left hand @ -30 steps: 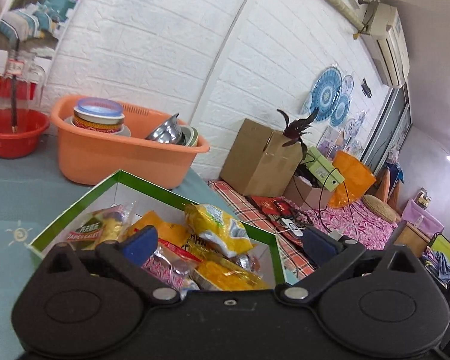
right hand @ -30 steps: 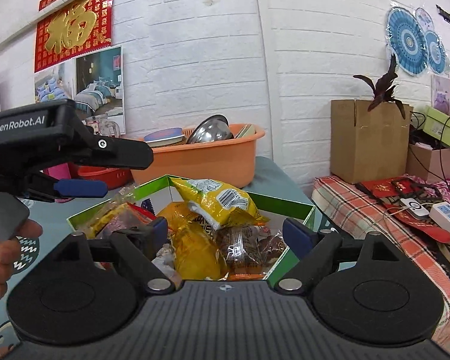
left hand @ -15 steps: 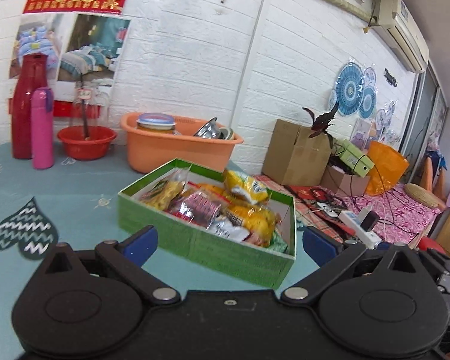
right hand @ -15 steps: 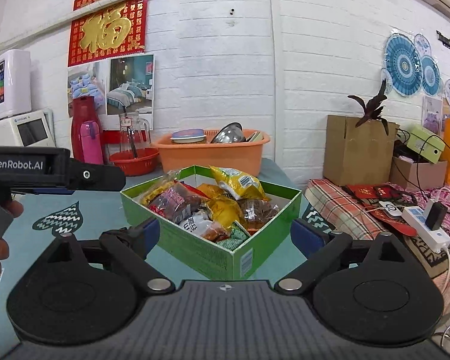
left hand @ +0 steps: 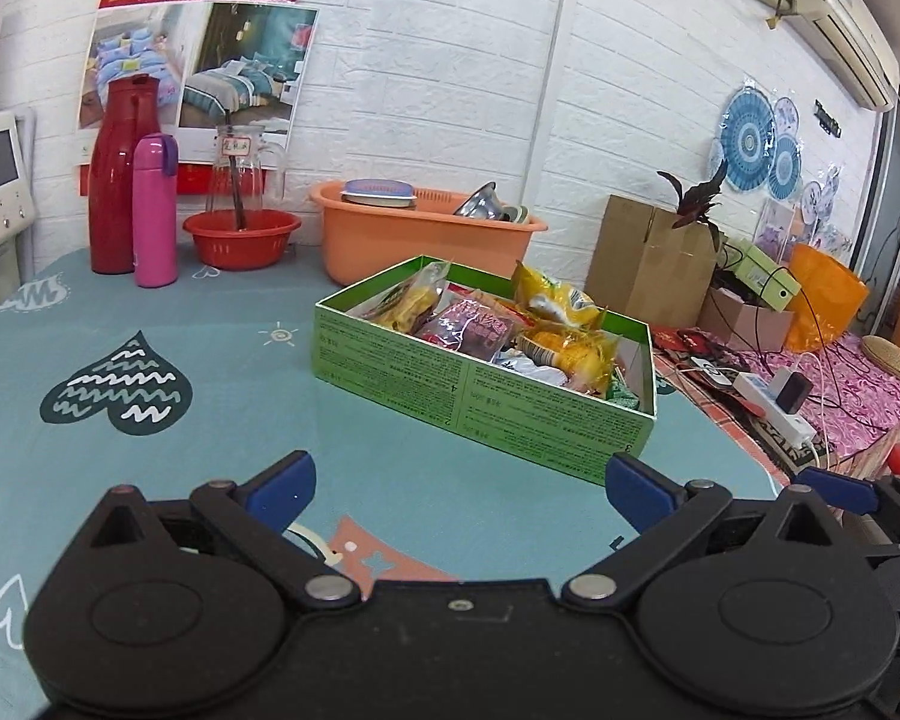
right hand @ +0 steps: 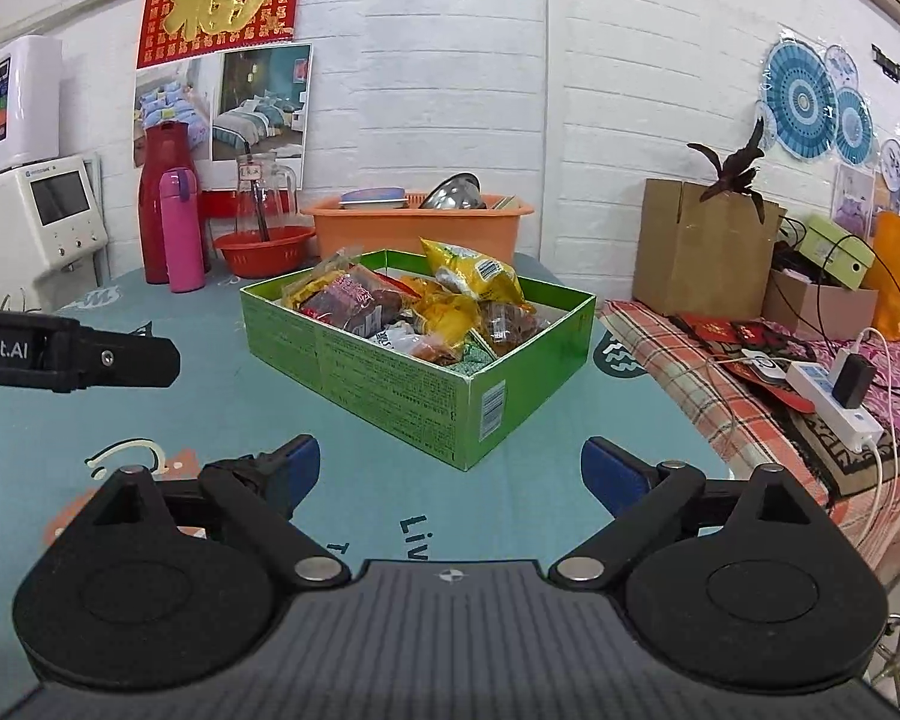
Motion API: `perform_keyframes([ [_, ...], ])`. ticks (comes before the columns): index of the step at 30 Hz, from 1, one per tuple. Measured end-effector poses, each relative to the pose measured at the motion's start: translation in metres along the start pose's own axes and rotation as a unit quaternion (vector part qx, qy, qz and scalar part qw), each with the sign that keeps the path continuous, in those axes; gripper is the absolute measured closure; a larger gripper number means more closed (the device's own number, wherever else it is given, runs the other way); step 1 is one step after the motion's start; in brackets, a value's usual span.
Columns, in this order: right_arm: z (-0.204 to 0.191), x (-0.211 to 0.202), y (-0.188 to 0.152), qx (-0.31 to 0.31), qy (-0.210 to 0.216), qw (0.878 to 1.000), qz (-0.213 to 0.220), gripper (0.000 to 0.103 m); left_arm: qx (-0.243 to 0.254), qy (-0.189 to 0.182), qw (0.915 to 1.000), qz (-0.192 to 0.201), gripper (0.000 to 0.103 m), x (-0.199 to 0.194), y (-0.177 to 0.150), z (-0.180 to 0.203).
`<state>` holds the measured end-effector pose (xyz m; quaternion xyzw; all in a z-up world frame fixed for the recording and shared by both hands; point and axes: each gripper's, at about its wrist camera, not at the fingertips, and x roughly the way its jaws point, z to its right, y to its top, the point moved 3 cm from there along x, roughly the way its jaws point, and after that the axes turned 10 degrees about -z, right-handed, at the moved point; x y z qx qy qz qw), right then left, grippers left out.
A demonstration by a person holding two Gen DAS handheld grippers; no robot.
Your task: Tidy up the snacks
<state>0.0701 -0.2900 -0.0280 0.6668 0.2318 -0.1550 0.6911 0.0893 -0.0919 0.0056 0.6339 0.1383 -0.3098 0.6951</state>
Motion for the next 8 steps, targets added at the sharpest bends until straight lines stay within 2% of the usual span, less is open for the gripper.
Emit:
perform_keyframes([
  [8, -0.0007, 0.0013, -0.0006, 0.006, -0.002, 1.000, 0.001, 0.000, 0.009, 0.003, 0.9999, 0.006, 0.000, -0.0018, -0.0030, -0.0005],
])
